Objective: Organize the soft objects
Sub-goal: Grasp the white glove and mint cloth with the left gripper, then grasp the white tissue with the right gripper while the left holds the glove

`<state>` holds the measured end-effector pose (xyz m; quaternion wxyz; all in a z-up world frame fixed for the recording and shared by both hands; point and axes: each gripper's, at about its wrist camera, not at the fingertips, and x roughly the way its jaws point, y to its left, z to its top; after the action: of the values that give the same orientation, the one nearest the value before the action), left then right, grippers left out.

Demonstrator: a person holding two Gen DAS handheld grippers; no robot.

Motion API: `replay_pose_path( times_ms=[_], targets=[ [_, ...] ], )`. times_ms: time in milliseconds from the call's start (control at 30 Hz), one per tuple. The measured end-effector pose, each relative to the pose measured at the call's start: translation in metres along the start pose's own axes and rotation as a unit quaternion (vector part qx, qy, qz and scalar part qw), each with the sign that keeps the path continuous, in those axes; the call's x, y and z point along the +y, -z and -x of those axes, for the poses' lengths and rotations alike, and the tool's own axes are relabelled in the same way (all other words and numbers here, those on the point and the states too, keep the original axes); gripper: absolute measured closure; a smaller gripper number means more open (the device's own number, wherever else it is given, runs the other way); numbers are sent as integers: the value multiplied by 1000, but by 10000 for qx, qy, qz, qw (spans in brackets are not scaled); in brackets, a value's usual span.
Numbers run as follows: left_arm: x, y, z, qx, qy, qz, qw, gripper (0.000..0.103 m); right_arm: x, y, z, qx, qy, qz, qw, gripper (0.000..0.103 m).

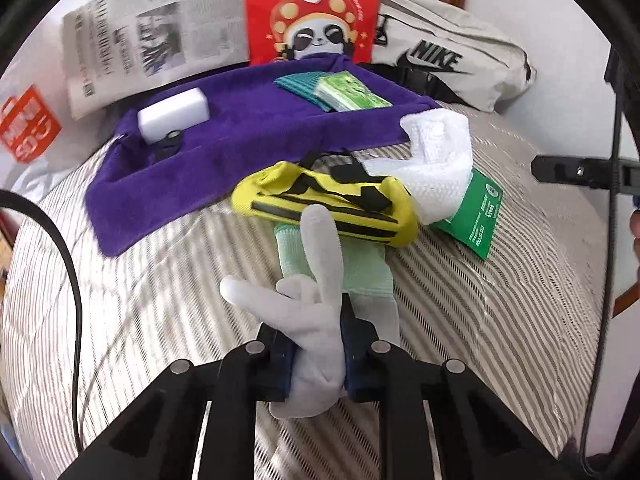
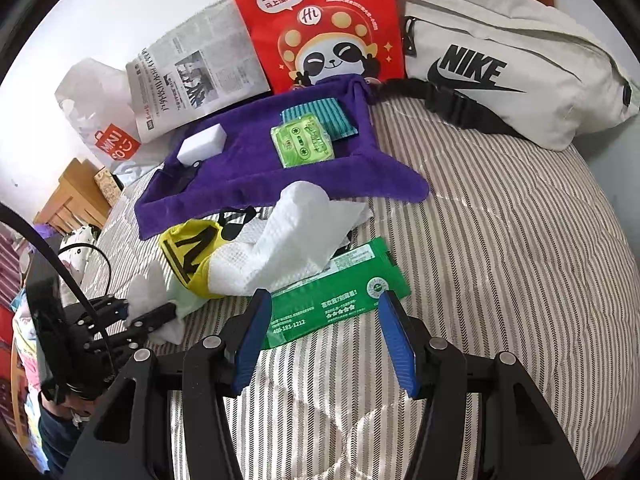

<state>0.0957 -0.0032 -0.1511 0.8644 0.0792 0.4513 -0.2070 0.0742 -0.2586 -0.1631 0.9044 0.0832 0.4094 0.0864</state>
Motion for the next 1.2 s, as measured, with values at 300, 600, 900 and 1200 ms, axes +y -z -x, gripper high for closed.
replay_pose_path(
  times_ms=[300, 600, 900, 1200],
  targets=[
    [54, 25, 40, -185, -545, 647, 9962, 86, 10, 2, -6, 74, -23, 131, 9999, 48],
    [74, 40, 23, -74, -702, 958, 9929, 85, 23, -21, -38, 276, -171, -15, 9995, 47],
    [78, 44, 21, -93, -562, 1122, 9920, 83, 40, -40, -94, 807, -51, -133, 9966, 47],
    [81, 45, 19, -144, -448, 1181, 9919, 83, 57, -36, -99, 615, 339, 776, 9945, 96]
  ],
)
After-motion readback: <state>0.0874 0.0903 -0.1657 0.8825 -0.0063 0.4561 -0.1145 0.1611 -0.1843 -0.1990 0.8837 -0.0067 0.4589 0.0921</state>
